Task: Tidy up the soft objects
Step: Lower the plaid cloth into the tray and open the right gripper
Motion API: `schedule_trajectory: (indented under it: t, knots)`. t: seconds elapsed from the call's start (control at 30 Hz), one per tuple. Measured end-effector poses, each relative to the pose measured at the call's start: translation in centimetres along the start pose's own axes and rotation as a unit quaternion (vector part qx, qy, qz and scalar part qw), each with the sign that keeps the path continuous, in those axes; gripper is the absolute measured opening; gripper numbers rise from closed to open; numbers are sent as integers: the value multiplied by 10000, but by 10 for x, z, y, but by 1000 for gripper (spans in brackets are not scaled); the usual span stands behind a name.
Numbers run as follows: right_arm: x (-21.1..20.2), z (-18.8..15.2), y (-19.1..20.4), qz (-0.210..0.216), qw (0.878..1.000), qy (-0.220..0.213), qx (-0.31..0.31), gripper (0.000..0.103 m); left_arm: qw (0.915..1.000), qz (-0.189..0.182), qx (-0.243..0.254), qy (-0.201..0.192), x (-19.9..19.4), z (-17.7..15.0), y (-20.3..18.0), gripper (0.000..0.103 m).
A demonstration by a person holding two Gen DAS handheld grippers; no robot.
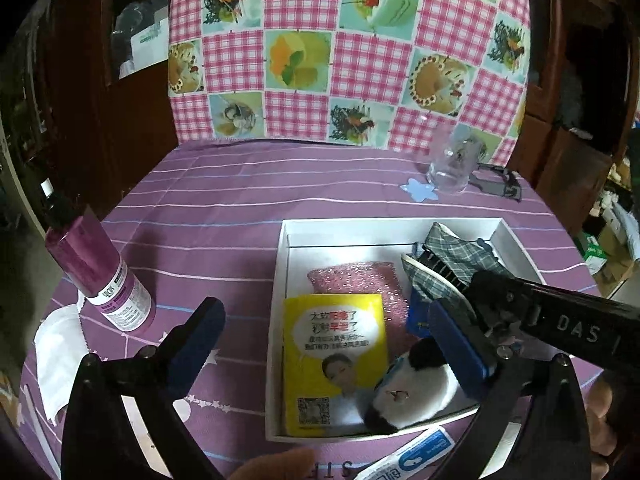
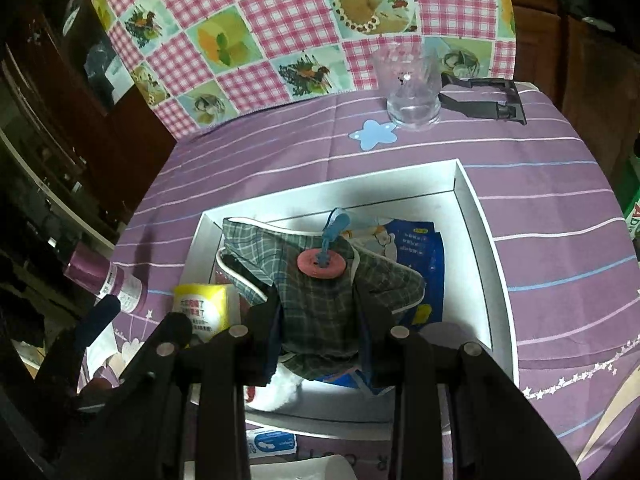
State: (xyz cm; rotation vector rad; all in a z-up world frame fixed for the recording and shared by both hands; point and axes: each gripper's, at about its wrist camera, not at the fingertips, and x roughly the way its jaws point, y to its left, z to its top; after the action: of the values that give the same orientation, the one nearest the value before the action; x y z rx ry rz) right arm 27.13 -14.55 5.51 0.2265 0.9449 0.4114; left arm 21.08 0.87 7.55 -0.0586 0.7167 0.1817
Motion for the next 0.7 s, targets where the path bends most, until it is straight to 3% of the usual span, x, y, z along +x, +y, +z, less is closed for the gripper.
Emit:
schedule_trajectory:
  t: [0.3, 0.43, 0.57, 0.7]
  knots:
    - [13, -3, -3, 78, 9998, 202, -32, 35, 9996, 118, 250, -81, 3, -4, -4, 103]
    - [21, -4, -9, 321, 9985, 418, 129, 36, 9986, 257, 373, -273, -2, -7, -10, 103]
    - [19, -3, -13, 419, 9976, 485, 269, 36, 9994, 89, 265, -206, -1, -6, -7, 103]
    - [12, -2, -18, 590, 9952, 584, 527, 40, 9995, 156, 145, -219, -1, -4, -1, 103]
